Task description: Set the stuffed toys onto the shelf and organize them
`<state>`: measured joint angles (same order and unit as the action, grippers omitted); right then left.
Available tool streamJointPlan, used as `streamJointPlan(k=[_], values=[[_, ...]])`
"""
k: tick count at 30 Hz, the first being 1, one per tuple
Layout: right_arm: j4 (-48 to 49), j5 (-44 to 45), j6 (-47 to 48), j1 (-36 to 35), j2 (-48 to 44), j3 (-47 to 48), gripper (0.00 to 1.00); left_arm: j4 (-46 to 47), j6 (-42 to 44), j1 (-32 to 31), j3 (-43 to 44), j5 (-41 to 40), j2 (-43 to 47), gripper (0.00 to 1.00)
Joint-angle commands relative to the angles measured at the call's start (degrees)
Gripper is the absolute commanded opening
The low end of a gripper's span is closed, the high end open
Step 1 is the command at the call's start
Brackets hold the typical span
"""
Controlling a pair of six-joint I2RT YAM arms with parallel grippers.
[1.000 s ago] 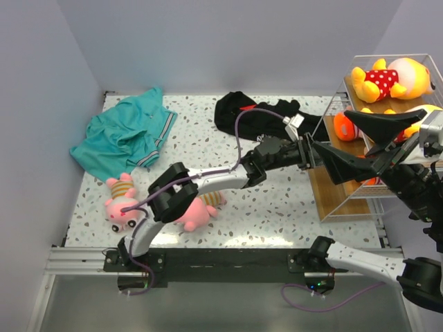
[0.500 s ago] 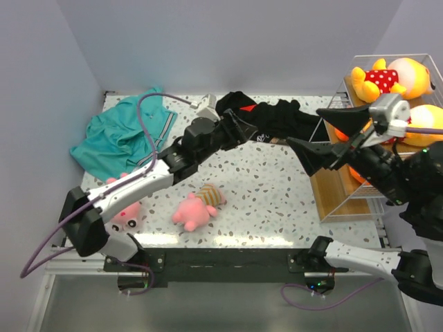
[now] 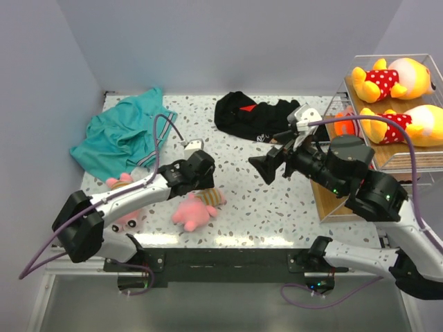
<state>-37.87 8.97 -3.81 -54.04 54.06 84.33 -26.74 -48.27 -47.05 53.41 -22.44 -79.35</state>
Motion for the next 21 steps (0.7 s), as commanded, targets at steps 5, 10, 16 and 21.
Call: streamJointPlan(k=[5,10,16,21], values=[[4.37,-8.78,-11.99,-0.10,3.85,-11.19,0.87,3.88,6.17,-1.47,-4.71,1.95,-5.55,0.40],[9.03,-10.47,-16.22,-0.01,4.03,-17.88,0.82,10.12,7.40,-1.38,-9.10,5.64,-0.82,0.00],[13.34,-13.01,-21.23,0.08,4.21,-21.05,0.78,20.75,10.74,-1.21,-16.29,5.92,19.03,0.00],[17.98,-19.85,-24.57,1.04,3.51,-22.80,0.69,30.69,12.93,-1.03,-23.77,6.43,38.37,0.00]])
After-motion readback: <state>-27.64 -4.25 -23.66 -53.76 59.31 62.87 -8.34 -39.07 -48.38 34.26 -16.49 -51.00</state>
